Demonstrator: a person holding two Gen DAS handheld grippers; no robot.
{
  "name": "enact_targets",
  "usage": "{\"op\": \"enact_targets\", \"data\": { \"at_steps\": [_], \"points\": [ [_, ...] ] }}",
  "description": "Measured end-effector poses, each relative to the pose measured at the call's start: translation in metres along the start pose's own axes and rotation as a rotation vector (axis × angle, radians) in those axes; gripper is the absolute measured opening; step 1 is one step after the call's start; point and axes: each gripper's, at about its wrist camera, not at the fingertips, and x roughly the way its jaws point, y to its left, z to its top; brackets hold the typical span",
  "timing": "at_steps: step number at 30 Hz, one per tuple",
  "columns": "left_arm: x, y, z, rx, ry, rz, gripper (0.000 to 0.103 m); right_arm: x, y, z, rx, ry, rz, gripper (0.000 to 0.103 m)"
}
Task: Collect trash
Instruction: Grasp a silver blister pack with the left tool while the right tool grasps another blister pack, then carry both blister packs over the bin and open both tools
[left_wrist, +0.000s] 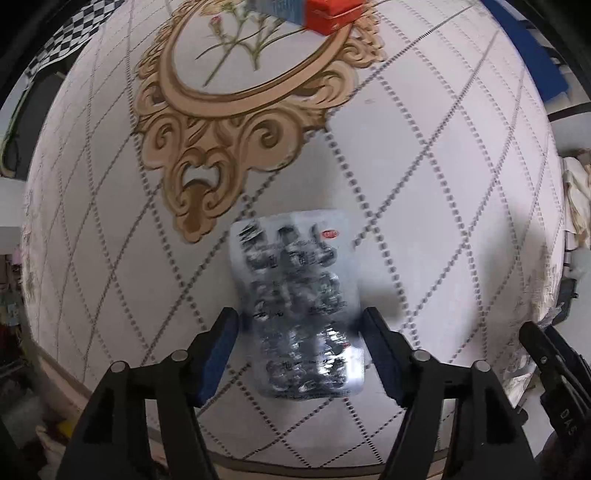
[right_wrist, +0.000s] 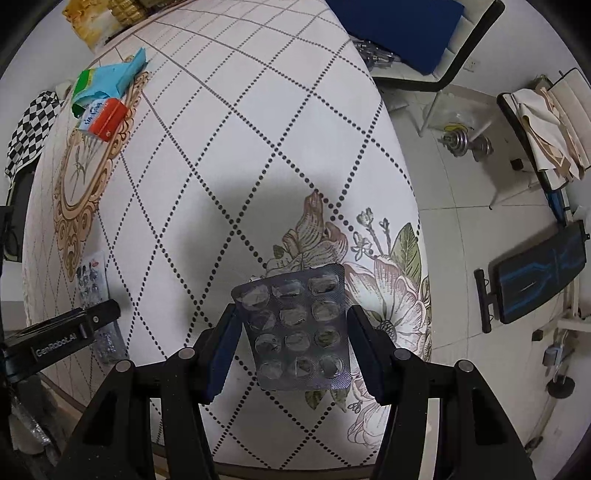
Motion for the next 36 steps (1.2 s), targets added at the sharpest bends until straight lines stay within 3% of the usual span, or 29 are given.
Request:
{"op": "enact_targets", "data": {
  "at_steps": [8, 12, 18, 24, 28, 36],
  "points": [
    [0.009, 0.005, 0.003, -0.006, -0.016, -0.037, 0.074, 0.012, -0.003, 0.001, -0.003, 0.031, 0.003, 0.061],
    [0.006, 0.019, -0.005, 0.002, -0.038, -0.033, 0.062, 0.014, 0.000, 0.002, -0.018, 0.029, 0.006, 0.061],
    [0.004, 0.045, -0.012, -0.006, -0.053, -0.083, 0.062, 0.009, 0.004, 0.002, -0.028, 0.011, 0.022, 0.060],
    [-0.038, 0.073, -0.025, 0.021, -0.117, -0.113, 0.062, -0.002, 0.010, -0.001, -0.044, -0.009, 0.045, 0.060],
    [-0.068, 0.087, -0.051, 0.061, -0.180, -0.118, 0.062, -0.014, 0.022, -0.013, -0.052, -0.027, 0.067, 0.060],
    [-0.096, 0.117, -0.096, 0.096, -0.252, -0.179, 0.062, -0.049, 0.060, -0.068, -0.042, -0.095, 0.099, 0.060]
  ]
}}
